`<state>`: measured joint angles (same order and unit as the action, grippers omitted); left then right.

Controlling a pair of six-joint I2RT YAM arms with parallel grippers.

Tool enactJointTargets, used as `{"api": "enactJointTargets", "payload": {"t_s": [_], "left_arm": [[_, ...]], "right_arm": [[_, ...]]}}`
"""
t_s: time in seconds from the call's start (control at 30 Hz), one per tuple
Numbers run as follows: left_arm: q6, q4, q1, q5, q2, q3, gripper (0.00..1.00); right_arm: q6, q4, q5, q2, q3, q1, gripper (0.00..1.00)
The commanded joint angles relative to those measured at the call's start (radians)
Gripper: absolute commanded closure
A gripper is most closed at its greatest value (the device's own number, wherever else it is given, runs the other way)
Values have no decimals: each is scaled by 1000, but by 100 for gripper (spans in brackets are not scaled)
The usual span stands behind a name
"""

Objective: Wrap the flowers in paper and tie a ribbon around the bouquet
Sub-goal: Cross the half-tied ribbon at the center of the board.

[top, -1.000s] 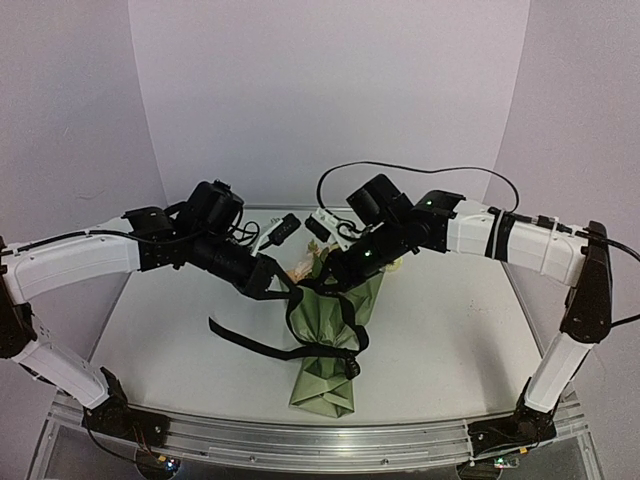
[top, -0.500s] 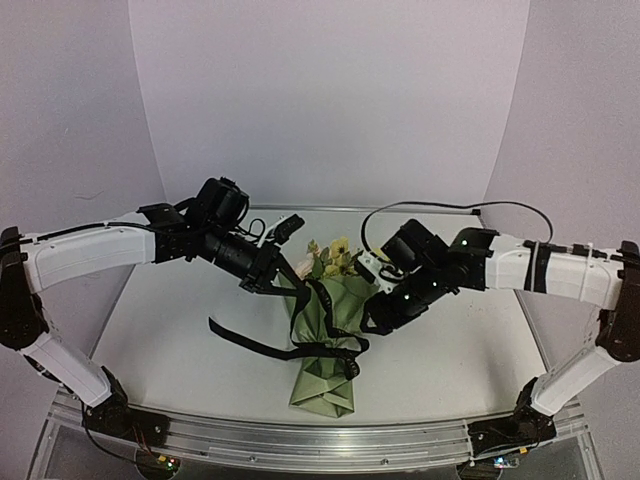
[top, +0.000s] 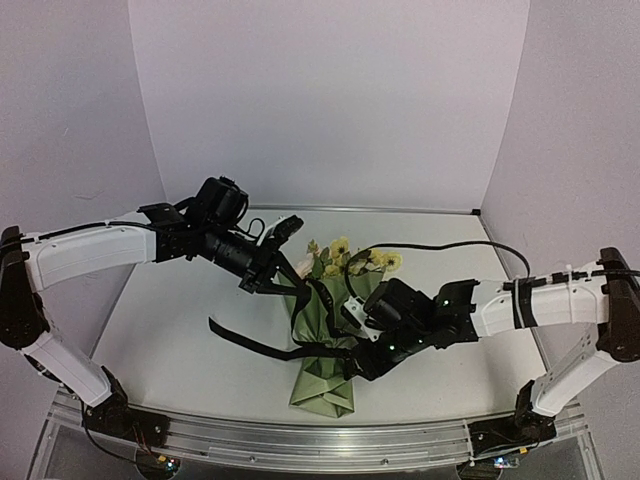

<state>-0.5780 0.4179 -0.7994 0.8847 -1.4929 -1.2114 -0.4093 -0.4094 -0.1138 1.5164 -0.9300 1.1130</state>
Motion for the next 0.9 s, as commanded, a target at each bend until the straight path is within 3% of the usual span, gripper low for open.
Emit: {"api": "enactJointTargets", "payload": {"t_s": [0.0,0.4,0.53,0.7,0.87], "left_arm": [[-7,-33,4,6,15,-12,100],[-7,-32,5,-6,19,-5,100],[-18,-41,5,-4,20,-4,100],[-41,-42,9,2,31,-8,100],[-73,-17,11,16,61,-19,100]], "right_arm": [[-40,106,48,27,5,16,50],[-105,173,59,33,59,47,60],[-131,202,40,51,61,50,71],[-138,200,47,40,63,50,100],[-61,83,124,-34,37,47,100]]}}
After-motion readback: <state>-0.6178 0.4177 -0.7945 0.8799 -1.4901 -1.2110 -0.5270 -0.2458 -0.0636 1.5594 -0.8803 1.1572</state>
